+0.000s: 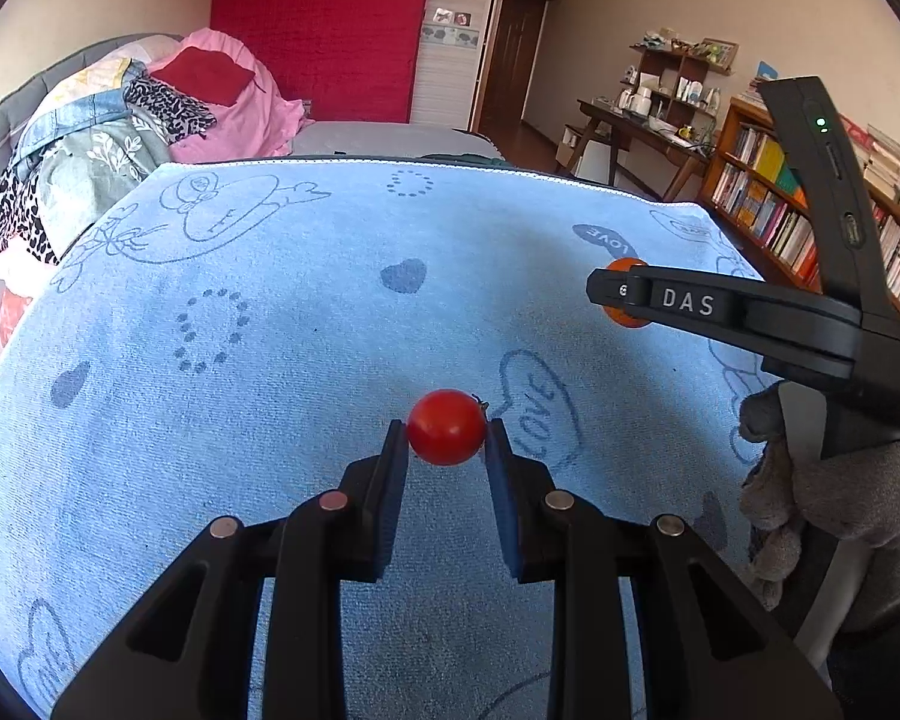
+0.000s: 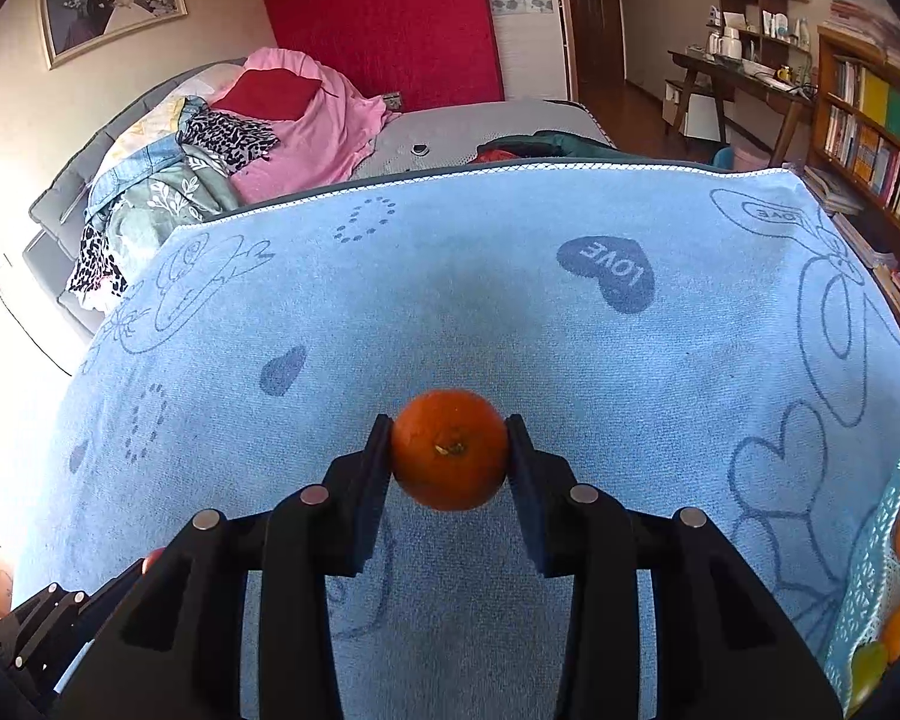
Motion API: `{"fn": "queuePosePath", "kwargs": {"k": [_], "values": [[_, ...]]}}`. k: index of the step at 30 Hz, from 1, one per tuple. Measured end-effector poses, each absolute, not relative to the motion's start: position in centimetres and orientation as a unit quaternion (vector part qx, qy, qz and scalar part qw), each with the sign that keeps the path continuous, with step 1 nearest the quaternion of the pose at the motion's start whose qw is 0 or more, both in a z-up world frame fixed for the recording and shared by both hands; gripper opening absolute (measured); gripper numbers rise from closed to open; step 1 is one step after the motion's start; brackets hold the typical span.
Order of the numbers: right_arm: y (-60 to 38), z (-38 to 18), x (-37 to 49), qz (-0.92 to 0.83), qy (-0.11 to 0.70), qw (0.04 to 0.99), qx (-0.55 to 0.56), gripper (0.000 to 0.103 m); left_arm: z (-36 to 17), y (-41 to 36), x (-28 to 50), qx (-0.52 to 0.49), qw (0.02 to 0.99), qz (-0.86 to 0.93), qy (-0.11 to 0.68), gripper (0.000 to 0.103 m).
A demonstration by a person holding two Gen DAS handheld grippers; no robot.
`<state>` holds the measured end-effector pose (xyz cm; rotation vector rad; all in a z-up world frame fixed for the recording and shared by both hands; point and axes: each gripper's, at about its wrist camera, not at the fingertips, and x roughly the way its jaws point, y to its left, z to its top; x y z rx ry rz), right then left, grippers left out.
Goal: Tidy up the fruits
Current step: 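Carry the orange into the basket with right tool and open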
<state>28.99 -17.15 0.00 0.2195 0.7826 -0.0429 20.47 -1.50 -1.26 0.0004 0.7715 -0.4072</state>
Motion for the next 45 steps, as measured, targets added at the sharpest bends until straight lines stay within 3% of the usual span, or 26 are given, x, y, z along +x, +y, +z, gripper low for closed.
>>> {"fn": "queuePosePath", "kwargs": {"k": [16, 28, 45], "values": [[-26.1, 4.9, 18.6, -0.092, 0.357, 0.915, 0.167, 0.039, -0.4, -2.4, 19.4, 0.002, 0.902, -0.227, 0.367, 0.027], [-35.4, 1.0, 14.5, -0.161, 0.403, 0.867, 0.245, 0.039, 0.7, -4.5, 17.3, 0.027, 0.901, -0.242, 0.359, 0.027], [-37.1, 1.6, 13.1, -0.130, 0.371, 0.878, 0.272, 0.041, 3.2, -9.3, 14.8, 0.049, 0.892, -0.287, 0.347, 0.027]]}}
